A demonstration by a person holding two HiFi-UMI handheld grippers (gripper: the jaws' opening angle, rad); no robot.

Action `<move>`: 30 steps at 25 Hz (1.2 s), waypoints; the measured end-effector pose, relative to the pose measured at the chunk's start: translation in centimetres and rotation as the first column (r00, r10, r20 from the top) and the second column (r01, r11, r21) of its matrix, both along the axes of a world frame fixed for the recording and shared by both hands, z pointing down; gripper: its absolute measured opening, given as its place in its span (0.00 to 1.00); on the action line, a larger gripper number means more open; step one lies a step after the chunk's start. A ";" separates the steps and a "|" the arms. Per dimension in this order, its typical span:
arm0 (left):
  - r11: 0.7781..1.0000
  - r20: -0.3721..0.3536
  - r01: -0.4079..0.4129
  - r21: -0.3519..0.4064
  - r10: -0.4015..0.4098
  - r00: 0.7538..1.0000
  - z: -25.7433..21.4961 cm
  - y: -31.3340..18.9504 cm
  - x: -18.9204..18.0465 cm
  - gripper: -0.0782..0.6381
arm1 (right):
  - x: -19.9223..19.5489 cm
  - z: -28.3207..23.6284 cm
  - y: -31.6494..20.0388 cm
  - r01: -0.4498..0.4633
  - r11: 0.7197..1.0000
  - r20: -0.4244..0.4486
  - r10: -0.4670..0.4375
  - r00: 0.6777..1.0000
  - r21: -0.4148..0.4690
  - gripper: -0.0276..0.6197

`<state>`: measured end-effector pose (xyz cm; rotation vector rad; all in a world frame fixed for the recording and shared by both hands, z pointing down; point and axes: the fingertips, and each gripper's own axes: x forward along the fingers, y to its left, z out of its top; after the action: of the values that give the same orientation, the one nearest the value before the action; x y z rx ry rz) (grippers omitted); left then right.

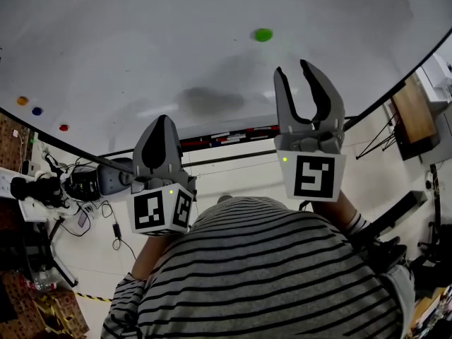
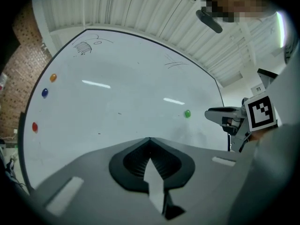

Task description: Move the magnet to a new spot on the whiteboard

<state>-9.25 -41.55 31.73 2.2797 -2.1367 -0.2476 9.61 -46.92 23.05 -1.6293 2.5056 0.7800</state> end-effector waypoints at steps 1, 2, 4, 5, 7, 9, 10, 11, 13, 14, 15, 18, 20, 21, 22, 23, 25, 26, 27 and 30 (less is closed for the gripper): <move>1.000 0.005 -0.004 0.007 0.004 1.000 -0.1 0.6 1.0 0.13 | 1.0 0.3 0.7 0.002 1.000 0.000 -0.002 1.000 -0.008 0.24; 1.000 0.006 -0.007 0.008 0.007 1.000 -0.1 1.2 2.1 0.13 | 2.0 0.6 1.4 0.003 1.000 -0.001 -0.003 1.000 -0.018 0.23; 1.000 0.005 -0.011 0.004 0.010 1.000 0.0 2.8 4.4 0.13 | 4.1 1.1 3.0 0.009 0.999 0.005 -0.009 1.000 -0.042 0.20; 1.000 0.004 -0.011 0.002 0.011 1.000 0.2 3.7 5.5 0.13 | 5.1 1.3 3.9 0.017 0.998 0.013 -0.016 1.000 -0.054 0.18; 1.000 0.004 -0.008 -0.004 0.008 1.000 0.6 5.7 7.6 0.13 | 6.9 1.5 5.9 0.037 0.997 0.028 -0.035 0.999 -0.068 0.13; 1.000 0.007 -0.004 -0.012 0.004 1.000 1.0 7.8 9.4 0.13 | 8.4 1.8 7.9 0.056 0.995 0.031 -0.054 0.998 -0.080 0.08; 1.000 0.006 0.001 -0.019 -0.001 1.000 1.1 8.8 10.2 0.13 | 9.0 2.1 8.8 0.069 0.993 0.029 -0.066 0.997 -0.091 0.05; 1.000 0.005 0.007 -0.025 -0.007 1.000 1.1 9.6 10.9 0.13 | 9.5 2.4 9.6 0.085 0.991 0.028 -0.082 0.996 -0.104 0.05; 0.999 0.006 0.020 -0.032 -0.020 1.000 1.0 11.1 11.9 0.13 | 10.1 2.8 11.1 0.117 0.985 0.028 -0.115 0.993 -0.126 0.05; 0.999 0.008 0.025 -0.029 -0.024 1.000 0.9 11.7 12.2 0.13 | 10.4 3.0 11.7 0.127 0.983 0.029 -0.124 0.992 -0.134 0.05; 0.999 0.011 0.027 -0.023 -0.027 1.000 0.8 12.4 12.6 0.13 | 10.7 3.2 12.4 0.133 0.981 0.031 -0.130 0.991 -0.141 0.05; 0.999 0.026 0.032 -0.012 -0.031 0.999 0.2 14.1 13.1 0.13 | 11.0 3.5 14.0 0.143 0.977 0.034 -0.139 0.990 -0.161 0.05; 0.999 0.035 0.037 -0.017 -0.036 0.999 -0.2 14.8 12.9 0.13 | 10.6 3.7 14.6 0.151 0.972 0.040 -0.147 0.988 -0.181 0.05; 0.999 0.037 0.038 -0.019 -0.038 0.999 -0.2 15.1 12.6 0.13 | 10.3 3.8 14.7 0.156 0.968 0.049 -0.149 0.988 -0.195 0.05; 0.999 0.040 0.038 -0.021 -0.038 0.998 -0.2 15.3 12.2 0.13 | 10.0 3.9 14.9 0.161 0.963 0.061 -0.151 0.987 -0.215 0.05; 0.999 0.043 0.037 -0.022 -0.036 0.998 -0.2 15.5 11.8 0.13 | 9.6 4.1 15.1 0.168 0.957 0.076 -0.154 0.985 -0.238 0.05; 0.999 0.048 0.032 -0.025 -0.031 0.998 -0.2 15.9 10.9 0.13 | 8.4 4.7 15.4 0.187 0.939 0.106 -0.162 0.981 -0.288 0.05; 0.999 0.050 0.029 -0.027 -0.028 0.998 -0.3 16.1 10.4 0.13 | 7.8 5.1 15.6 0.195 0.930 0.119 -0.165 0.979 -0.311 0.05; 0.999 0.051 0.026 -0.028 -0.025 0.998 -0.3 16.4 9.9 0.13 | 7.3 5.6 15.7 0.199 0.923 0.127 -0.166 0.978 -0.330 0.05; 0.999 0.048 0.024 -0.034 -0.022 0.999 -0.1 16.9 8.3 0.13 | 5.9 6.6 16.2 0.200 0.912 0.133 -0.162 0.978 -0.358 0.05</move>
<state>-0.91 -24.64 31.63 2.2663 -2.1725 -0.1562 15.52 -30.71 29.60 -1.4454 2.8031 0.2057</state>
